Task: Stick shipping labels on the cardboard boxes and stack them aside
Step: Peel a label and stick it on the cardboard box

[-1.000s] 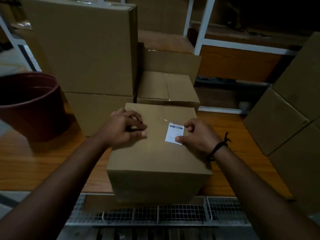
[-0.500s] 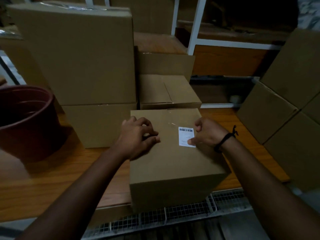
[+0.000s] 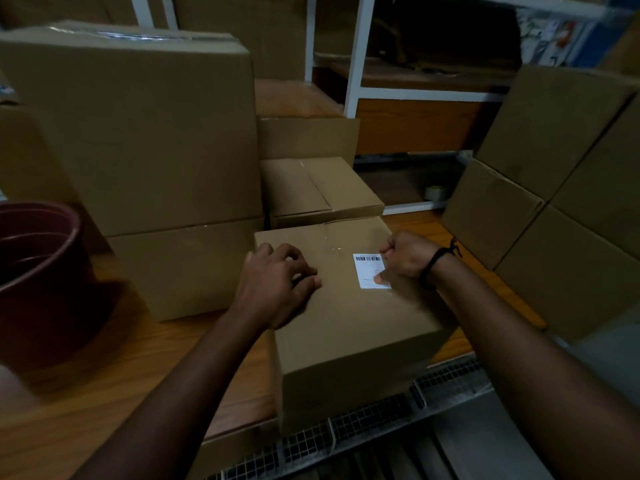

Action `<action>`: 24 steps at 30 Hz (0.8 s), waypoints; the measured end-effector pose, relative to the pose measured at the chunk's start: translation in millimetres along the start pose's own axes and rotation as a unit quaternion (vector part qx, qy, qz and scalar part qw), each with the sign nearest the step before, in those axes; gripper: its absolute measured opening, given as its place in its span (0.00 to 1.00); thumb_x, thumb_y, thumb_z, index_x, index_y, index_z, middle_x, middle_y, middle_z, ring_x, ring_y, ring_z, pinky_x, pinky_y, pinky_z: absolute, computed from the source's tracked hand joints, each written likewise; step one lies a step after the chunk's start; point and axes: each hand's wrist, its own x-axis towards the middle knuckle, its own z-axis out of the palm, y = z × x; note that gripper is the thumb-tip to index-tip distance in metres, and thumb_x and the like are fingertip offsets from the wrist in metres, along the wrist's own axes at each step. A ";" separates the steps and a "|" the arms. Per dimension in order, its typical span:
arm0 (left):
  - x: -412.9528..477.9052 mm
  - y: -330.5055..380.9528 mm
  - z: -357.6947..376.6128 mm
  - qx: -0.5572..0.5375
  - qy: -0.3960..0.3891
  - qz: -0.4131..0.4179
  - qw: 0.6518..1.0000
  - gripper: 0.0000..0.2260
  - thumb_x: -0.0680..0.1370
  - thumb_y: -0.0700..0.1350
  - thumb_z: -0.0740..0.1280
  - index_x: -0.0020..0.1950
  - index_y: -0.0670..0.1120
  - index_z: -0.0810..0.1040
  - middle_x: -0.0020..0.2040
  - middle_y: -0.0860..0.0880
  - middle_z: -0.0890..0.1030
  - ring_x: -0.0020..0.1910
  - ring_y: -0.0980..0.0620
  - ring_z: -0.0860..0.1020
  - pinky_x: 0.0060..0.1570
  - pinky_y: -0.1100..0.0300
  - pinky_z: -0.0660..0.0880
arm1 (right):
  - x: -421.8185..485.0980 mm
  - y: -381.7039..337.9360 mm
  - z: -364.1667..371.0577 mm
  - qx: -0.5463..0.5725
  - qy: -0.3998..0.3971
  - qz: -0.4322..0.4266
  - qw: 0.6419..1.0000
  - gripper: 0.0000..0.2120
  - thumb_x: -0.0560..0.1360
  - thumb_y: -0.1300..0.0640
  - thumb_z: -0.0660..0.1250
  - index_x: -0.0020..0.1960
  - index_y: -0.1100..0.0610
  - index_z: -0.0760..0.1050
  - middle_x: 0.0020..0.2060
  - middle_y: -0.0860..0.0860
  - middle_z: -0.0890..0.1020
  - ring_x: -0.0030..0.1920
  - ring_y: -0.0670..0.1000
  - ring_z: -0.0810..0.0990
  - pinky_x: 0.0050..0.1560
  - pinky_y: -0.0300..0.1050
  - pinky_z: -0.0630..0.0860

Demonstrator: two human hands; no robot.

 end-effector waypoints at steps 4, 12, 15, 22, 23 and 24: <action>-0.1 0.0 1.0 -0.003 0.000 -0.002 1.000 0.28 0.75 0.68 0.46 0.61 0.59 0.80 0.62 0.55 0.74 0.53 0.56 0.64 0.49 0.55 0.59 | 0.5 -1.8 1.1 0.004 0.001 0.010 1.000 0.21 0.68 0.63 0.77 0.58 0.56 0.75 0.56 0.54 0.80 0.50 0.49 0.76 0.48 0.41 0.75; -0.9 0.8 -1.0 -0.002 -0.002 -0.003 1.000 0.24 0.77 0.65 0.50 0.61 0.58 0.79 0.63 0.55 0.74 0.54 0.57 0.63 0.49 0.56 0.59 | 0.0 -0.7 1.2 0.010 -0.002 0.008 1.000 0.25 0.68 0.64 0.77 0.62 0.55 0.72 0.59 0.54 0.78 0.55 0.52 0.75 0.55 0.45 0.76; -0.3 0.8 -1.1 0.007 -0.007 -0.004 1.000 0.25 0.77 0.66 0.49 0.62 0.59 0.79 0.63 0.55 0.74 0.54 0.57 0.62 0.49 0.56 0.59 | -0.2 0.0 0.9 0.013 0.004 0.007 1.000 0.31 0.67 0.63 0.77 0.66 0.56 0.70 0.58 0.53 0.77 0.56 0.52 0.74 0.51 0.43 0.74; 0.0 -0.5 0.2 -0.001 -0.004 -0.002 1.000 0.30 0.74 0.68 0.45 0.61 0.59 0.79 0.62 0.55 0.74 0.54 0.56 0.65 0.48 0.55 0.59 | 5.0 1.4 2.0 0.010 0.010 0.005 1.000 0.26 0.67 0.63 0.78 0.62 0.57 0.73 0.56 0.53 0.78 0.55 0.52 0.76 0.52 0.44 0.75; 0.0 -0.7 -0.1 0.001 -0.006 -0.004 1.000 0.30 0.74 0.68 0.44 0.62 0.59 0.79 0.62 0.55 0.74 0.54 0.56 0.65 0.48 0.56 0.59 | 5.9 1.8 2.0 0.005 0.008 0.002 1.000 0.24 0.67 0.63 0.78 0.61 0.58 0.75 0.56 0.54 0.79 0.55 0.52 0.77 0.54 0.45 0.77; 0.1 -0.2 -0.3 0.003 -0.007 -0.005 1.000 0.31 0.74 0.68 0.44 0.62 0.59 0.79 0.62 0.55 0.74 0.54 0.55 0.65 0.48 0.56 0.59 | 6.5 2.4 1.5 0.004 0.005 0.001 1.000 0.23 0.67 0.63 0.77 0.60 0.58 0.75 0.56 0.54 0.80 0.55 0.52 0.77 0.55 0.46 0.77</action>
